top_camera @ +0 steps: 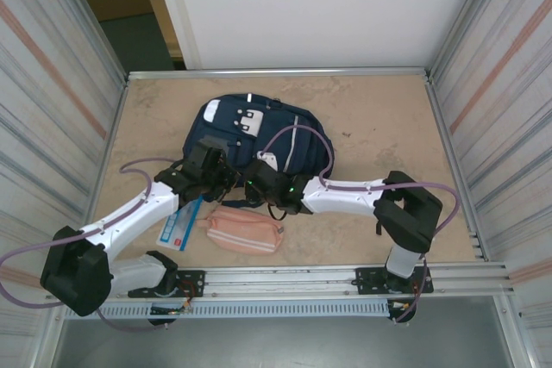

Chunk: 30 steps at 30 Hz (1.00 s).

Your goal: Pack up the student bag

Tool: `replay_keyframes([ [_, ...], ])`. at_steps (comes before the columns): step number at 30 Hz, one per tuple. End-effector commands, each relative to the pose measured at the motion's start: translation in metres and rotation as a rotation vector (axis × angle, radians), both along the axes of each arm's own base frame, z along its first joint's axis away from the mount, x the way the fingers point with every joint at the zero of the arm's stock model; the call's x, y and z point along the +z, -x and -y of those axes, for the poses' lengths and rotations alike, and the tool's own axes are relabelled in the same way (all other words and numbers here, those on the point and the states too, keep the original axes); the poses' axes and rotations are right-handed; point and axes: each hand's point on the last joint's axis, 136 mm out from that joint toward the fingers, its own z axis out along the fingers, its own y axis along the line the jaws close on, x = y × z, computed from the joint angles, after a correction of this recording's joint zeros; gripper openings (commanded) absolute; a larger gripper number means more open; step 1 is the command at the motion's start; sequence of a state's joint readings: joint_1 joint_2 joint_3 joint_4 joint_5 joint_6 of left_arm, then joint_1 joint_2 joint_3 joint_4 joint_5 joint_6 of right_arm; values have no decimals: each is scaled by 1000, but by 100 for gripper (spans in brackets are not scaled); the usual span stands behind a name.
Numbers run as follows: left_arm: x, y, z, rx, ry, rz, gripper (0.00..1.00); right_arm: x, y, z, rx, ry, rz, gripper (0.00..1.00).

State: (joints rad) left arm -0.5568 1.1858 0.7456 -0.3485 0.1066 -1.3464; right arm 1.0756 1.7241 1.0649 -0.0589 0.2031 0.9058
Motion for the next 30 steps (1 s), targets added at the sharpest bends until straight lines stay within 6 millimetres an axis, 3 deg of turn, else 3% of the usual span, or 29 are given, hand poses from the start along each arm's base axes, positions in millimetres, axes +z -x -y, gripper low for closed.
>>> replay_keyframes([
  [1, 24, -5, -1, -35, -21, 97, 0, 7, 18, -2, 88, -98, -119, 1],
  [9, 7, -27, -43, -15, -260, 153, 0, 5, 49, 21, 237, -129, -320, 0],
  [15, -5, -38, -60, 14, -279, 134, 0, 8, 51, 53, 267, -134, -379, 0],
  [24, -4, -71, -96, 39, -253, 132, 0, 7, 43, 127, 192, -85, -394, 0],
  [27, -6, -87, -101, 12, -294, 117, 0, 11, 40, 137, 183, -80, -369, 0],
  [30, -7, -111, -95, -21, -303, 117, 0, 18, 40, 131, 201, -104, -369, 0],
])
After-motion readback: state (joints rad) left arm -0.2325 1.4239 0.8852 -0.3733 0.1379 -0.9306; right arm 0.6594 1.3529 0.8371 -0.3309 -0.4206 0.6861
